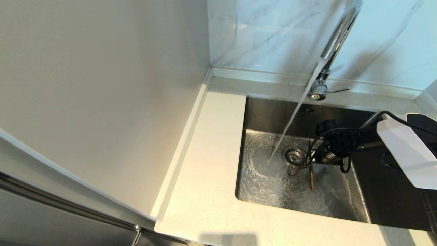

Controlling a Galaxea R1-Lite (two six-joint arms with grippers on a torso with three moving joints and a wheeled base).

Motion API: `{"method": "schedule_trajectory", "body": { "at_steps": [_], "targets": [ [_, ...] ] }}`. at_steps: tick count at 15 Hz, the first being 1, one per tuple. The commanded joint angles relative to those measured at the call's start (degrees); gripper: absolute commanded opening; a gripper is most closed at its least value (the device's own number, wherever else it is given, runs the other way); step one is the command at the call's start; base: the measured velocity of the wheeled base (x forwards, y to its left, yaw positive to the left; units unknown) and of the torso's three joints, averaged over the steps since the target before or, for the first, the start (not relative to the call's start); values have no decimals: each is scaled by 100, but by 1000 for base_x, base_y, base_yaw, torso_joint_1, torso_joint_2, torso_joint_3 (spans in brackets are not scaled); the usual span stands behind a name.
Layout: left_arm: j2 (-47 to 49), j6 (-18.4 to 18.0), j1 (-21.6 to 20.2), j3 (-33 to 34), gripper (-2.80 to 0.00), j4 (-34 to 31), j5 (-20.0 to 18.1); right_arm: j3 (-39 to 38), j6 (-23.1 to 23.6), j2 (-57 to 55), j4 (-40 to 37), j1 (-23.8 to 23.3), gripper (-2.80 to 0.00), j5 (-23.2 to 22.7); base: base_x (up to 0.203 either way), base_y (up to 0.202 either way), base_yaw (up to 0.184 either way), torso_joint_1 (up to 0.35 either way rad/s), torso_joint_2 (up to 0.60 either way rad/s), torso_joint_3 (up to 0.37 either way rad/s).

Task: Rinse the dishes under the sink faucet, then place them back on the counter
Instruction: Place the chopsticks on the table

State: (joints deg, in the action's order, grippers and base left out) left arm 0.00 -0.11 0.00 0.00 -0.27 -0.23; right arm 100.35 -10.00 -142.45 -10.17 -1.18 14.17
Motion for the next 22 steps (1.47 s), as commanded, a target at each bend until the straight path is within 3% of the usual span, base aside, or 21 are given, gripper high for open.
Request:
{"method": "schedule_trajectory", "body": {
  "at_steps": [1, 16, 19, 22],
  "targets": [
    [0, 2, 0, 0, -280, 0, 6, 11, 58, -99, 67, -39, 0, 51, 0, 0, 0, 0, 0, 0],
    [0, 2, 0, 0, -280, 0, -3, 327, 279, -220, 123, -333, 0, 666, 0, 0, 0, 0, 0, 0],
    [0, 2, 0, 0, -280, 0, -3, 328, 239, -111, 95, -356, 0, 482, 0, 0, 0, 0, 0, 0],
    [0, 2, 0, 0, -280, 0, -3, 327, 110, -22, 32, -348, 0, -169, 0, 0, 0, 0, 0, 0]
  ]
}}
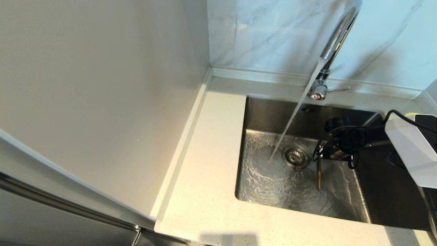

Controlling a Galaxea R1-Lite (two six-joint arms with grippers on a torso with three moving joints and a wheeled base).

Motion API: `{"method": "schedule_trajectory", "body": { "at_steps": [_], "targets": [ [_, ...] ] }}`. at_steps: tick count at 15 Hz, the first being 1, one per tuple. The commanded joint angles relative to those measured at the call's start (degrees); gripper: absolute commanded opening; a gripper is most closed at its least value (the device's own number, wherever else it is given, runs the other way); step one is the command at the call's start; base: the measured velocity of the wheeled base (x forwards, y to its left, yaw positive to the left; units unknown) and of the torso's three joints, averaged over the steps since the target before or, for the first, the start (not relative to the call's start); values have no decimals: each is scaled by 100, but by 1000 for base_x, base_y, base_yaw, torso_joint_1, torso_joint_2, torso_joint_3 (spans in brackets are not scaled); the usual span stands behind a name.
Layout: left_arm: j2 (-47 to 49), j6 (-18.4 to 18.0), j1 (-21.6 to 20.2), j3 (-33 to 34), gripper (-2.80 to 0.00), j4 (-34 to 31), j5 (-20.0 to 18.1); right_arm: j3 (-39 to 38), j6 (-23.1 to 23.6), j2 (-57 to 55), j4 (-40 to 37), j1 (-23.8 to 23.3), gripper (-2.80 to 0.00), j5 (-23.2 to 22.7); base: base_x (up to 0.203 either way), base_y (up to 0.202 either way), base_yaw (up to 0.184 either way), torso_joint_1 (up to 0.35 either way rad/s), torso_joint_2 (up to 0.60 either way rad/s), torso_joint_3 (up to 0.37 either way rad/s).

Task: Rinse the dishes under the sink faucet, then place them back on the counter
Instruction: Place the chopsticks on the table

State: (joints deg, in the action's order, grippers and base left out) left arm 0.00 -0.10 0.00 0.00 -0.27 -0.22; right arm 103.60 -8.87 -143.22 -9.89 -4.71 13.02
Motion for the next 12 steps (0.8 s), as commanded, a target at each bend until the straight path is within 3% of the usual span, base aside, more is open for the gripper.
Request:
{"method": "schedule_trajectory", "body": {
  "at_steps": [1, 7, 12],
  "targets": [
    [0, 1, 0, 0, -280, 0, 4, 64, -40, 46, -108, 5, 0, -205, 0, 0, 0, 0, 0, 0],
    [0, 1, 0, 0, -280, 0, -4, 890, -260, -353, -693, 26, 0, -318, 0, 0, 0, 0, 0, 0],
    [0, 1, 0, 0, -280, 0, -2, 917, -264, -488, -733, 22, 0, -282, 0, 0, 0, 0, 0, 0]
  ]
}}
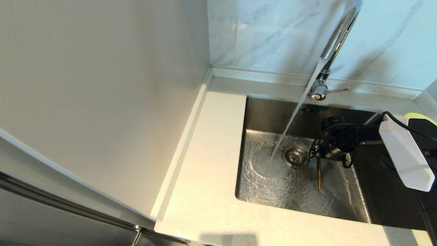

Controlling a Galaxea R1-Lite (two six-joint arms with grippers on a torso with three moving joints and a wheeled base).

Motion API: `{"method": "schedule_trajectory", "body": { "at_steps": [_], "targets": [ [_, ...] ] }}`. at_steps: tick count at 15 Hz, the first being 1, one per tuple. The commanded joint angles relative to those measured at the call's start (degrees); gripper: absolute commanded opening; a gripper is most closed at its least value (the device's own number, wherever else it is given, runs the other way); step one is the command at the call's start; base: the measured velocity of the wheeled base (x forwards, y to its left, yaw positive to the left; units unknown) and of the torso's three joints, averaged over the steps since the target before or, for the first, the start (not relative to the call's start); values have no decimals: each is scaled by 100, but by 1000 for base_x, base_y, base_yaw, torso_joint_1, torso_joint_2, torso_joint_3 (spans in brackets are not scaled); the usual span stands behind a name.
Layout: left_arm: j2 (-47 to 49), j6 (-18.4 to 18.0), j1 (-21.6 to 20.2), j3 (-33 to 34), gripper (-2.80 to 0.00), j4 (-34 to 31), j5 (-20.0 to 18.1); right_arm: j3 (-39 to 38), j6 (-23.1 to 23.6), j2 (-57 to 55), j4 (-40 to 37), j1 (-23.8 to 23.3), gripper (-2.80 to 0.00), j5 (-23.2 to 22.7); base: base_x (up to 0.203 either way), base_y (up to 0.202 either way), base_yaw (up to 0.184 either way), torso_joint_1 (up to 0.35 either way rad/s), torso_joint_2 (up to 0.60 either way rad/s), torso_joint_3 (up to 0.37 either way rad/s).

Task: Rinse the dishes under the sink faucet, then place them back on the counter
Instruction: Place the chopsticks on the table

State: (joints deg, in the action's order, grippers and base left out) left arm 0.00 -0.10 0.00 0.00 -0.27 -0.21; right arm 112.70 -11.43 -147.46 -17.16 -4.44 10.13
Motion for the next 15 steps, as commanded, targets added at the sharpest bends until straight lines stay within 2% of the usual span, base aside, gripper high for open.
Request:
{"method": "schedule_trajectory", "body": {
  "at_steps": [1, 3, 4, 15],
  "targets": [
    [0, 1, 0, 0, -280, 0, -6, 6, -8, -79, -6, 2, 0, 6, 0, 0, 0, 0, 0, 0],
    [0, 1, 0, 0, -280, 0, -6, 6, -8, -107, -6, -5, 0, 6, 0, 0, 0, 0, 0, 0],
    [0, 1, 0, 0, -280, 0, -6, 6, 1, -127, 3, -5, -280, 6, 0, 0, 0, 0, 0, 0],
    [0, 1, 0, 0, -280, 0, -6, 5, -8, -52, -6, -13, -280, 65, 0, 0, 0, 0, 0, 0]
  ]
}}
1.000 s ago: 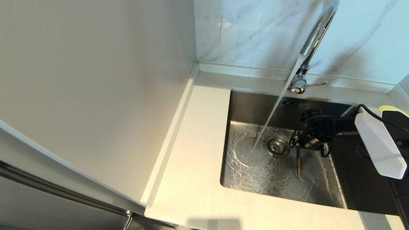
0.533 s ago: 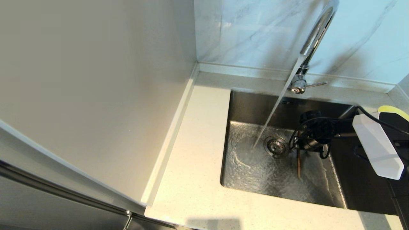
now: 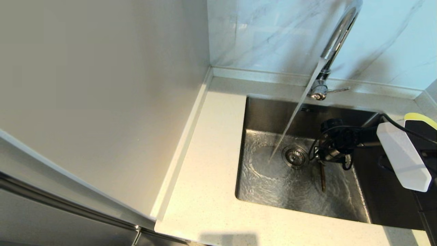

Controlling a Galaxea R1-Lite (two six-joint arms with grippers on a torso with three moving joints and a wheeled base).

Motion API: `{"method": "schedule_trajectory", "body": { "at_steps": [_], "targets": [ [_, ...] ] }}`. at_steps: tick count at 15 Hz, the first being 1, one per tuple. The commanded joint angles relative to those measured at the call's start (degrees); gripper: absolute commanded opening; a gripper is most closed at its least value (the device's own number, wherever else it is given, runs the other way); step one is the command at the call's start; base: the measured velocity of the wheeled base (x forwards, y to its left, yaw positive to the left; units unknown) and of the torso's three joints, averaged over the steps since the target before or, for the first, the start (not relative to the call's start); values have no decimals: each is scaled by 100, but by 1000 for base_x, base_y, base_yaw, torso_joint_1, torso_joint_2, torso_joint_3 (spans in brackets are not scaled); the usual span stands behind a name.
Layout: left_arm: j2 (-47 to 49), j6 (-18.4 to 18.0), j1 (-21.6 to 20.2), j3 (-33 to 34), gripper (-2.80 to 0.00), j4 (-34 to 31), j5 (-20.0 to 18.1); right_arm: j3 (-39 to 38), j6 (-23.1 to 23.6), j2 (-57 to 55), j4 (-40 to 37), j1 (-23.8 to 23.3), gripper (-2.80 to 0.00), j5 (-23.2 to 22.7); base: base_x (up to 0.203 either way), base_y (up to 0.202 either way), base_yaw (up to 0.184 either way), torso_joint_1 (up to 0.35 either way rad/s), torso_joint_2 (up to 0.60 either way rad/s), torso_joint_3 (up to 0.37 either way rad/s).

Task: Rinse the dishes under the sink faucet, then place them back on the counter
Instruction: Place the chopsticks on the table

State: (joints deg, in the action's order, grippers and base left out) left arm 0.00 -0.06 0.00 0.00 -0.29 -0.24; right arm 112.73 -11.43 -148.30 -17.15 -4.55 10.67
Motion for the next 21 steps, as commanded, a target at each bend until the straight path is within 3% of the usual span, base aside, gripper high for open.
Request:
{"method": "schedule_trajectory", "body": {
  "at_steps": [1, 12, 21],
  "targets": [
    [0, -3, 0, 0, -280, 3, -2, -11, -13, 102, -15, -11, -280, 14, 0, 0, 0, 0, 0, 0],
    [0, -3, 0, 0, -280, 3, -1, -1644, -35, 2094, -239, -451, -280, -116, 0, 0, 0, 0, 0, 0],
    [0, -3, 0, 0, -280, 3, 7, -1457, 6, 3001, -92, -592, -280, -62, 0, 0, 0, 0, 0, 0]
  ]
}}
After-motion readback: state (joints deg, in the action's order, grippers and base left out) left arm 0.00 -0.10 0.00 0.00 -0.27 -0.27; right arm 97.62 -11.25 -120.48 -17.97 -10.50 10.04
